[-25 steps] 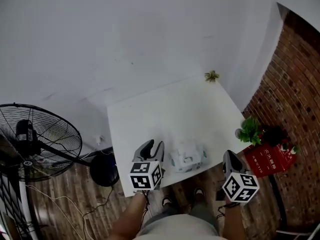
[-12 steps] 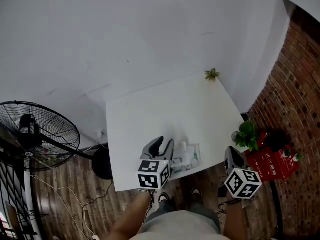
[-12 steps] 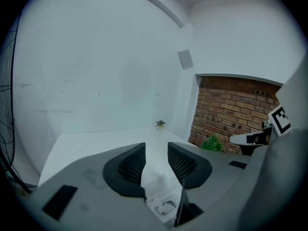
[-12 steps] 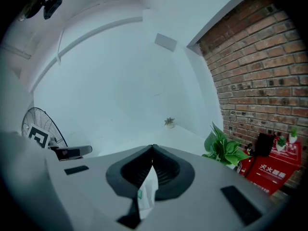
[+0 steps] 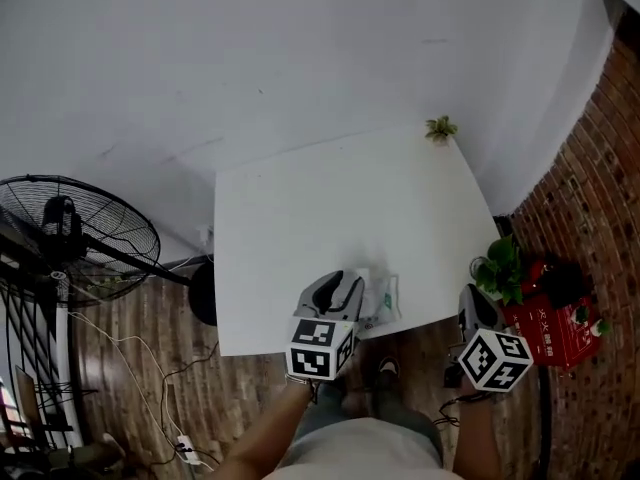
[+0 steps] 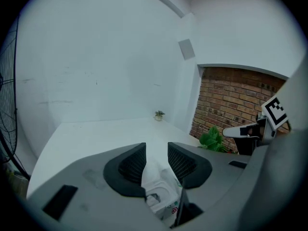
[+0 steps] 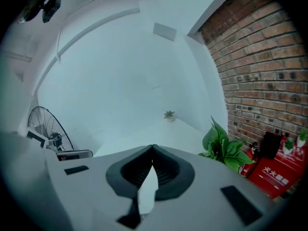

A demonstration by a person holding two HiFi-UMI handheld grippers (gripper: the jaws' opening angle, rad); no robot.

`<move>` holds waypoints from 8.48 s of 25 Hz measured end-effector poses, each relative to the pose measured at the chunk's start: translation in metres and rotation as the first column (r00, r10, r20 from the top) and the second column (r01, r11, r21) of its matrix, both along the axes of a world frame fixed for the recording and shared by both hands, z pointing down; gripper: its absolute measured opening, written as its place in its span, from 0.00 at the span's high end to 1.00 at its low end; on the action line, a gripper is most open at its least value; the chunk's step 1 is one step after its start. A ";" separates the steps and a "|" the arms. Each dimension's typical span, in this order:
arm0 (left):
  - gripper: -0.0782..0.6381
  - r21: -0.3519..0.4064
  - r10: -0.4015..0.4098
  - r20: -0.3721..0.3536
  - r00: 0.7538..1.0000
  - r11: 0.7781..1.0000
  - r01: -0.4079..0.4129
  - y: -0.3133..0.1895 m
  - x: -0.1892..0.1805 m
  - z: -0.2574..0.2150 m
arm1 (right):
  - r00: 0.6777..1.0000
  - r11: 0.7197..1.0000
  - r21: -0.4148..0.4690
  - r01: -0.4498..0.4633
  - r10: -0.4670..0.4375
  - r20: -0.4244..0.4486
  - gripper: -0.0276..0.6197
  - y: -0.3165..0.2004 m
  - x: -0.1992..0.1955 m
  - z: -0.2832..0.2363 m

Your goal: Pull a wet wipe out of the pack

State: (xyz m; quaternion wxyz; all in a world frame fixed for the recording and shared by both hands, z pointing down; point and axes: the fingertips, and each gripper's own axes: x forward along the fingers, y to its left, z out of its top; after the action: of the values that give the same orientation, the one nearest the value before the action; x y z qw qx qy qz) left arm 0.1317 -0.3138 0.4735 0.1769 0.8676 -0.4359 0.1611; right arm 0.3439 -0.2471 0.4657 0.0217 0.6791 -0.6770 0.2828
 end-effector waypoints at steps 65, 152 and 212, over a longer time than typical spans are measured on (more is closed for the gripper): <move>0.86 -0.400 -0.145 0.026 0.989 0.905 0.143 0.036 -0.001 0.117 | 0.991 0.977 -0.202 0.066 -0.041 0.124 0.96 0.014 0.018 0.100; 0.88 -0.142 0.077 -0.137 0.988 0.985 -0.097 -0.018 -0.030 -0.036 | 0.991 0.991 0.035 -0.125 0.123 0.049 0.96 -0.001 -0.030 -0.016; 0.88 0.156 -0.306 -0.215 0.927 0.927 0.342 -0.056 -0.228 -0.081 | 0.957 0.985 0.170 0.018 0.033 -0.290 0.96 -0.049 -0.108 -0.095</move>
State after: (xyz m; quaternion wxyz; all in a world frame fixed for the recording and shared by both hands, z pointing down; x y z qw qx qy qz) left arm -0.0962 -0.3695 0.3927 0.1572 0.8074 -0.5687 0.0049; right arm 0.2357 -0.2961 0.3710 0.0621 0.7153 -0.6855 0.1208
